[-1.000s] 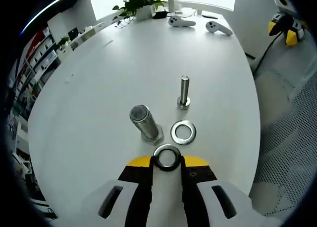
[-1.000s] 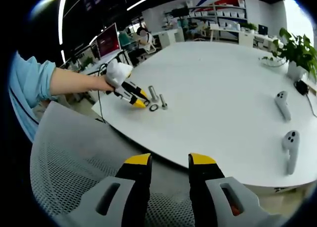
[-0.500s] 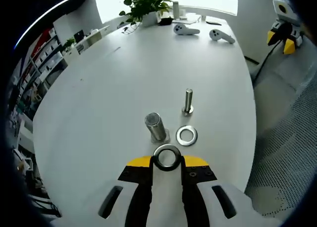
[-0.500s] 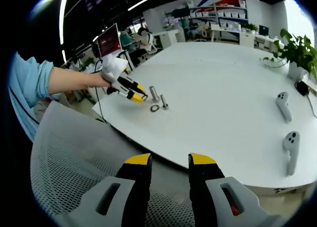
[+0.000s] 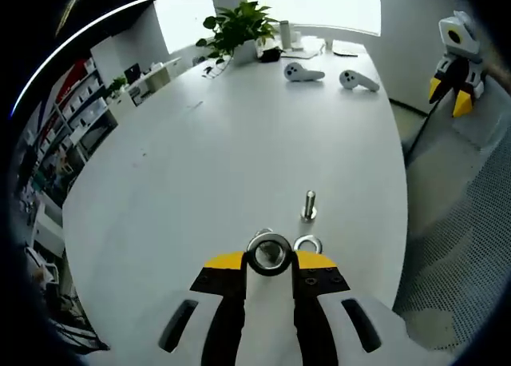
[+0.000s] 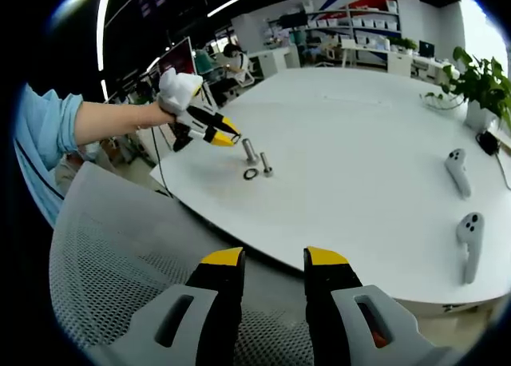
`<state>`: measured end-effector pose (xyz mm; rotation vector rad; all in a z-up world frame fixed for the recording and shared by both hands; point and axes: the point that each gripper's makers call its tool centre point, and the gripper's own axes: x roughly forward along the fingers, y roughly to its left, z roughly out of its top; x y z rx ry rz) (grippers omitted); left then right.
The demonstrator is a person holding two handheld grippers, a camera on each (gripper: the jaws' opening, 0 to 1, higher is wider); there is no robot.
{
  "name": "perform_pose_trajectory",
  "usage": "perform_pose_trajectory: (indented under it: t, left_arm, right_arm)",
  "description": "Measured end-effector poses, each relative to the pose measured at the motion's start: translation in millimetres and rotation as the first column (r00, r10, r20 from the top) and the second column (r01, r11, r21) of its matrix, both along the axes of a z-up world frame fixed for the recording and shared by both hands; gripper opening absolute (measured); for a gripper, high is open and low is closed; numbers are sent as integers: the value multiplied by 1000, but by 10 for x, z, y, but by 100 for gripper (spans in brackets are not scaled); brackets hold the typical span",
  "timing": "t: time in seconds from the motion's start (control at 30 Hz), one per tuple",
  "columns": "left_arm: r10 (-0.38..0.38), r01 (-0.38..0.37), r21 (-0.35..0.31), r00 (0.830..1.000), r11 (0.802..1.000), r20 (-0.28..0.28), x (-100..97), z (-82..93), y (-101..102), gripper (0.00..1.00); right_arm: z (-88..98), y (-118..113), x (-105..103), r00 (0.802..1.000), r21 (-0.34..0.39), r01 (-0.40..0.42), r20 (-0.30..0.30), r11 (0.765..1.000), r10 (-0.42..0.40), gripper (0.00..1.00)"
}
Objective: Place the washer onto the threaded stud by aligning its center hole with the stud, sliding it down to the base, and recovering from edge contact or off-axis alignment until the washer reaches the visible bottom stop.
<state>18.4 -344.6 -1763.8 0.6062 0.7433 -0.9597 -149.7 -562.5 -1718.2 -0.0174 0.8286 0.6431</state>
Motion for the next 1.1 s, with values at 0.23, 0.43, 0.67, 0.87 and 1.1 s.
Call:
perform_pose_trajectory:
  t: [0.23,0.43,0.67,0.87,1.1]
  left_arm:
    - [-31,31,26,999,999,-13,51,-47,-103,20]
    - [-42,43,55,999,998,-17,109,-104,-98,20]
    - [-58,62,85,997,994,-50,105,-173,-87,20]
    - [-66,74,123,996,990,-68,105,-251,-98,20]
    - [-100,116,178,990,977,-95,85,-382,-116,20]
  right_arm:
    - [5,-3,7,1000,4,7,3,1000,-7,31]
    - [7,-2,8,1000,6,8,3,1000,-8,31]
    - [8,-2,8,1000,7,8,3,1000,-8,31]
    - [9,1,6,1000,8,6,4,1000,-6,31]
    - [2,1,2,1000,6,5,0,1000,-5,31]
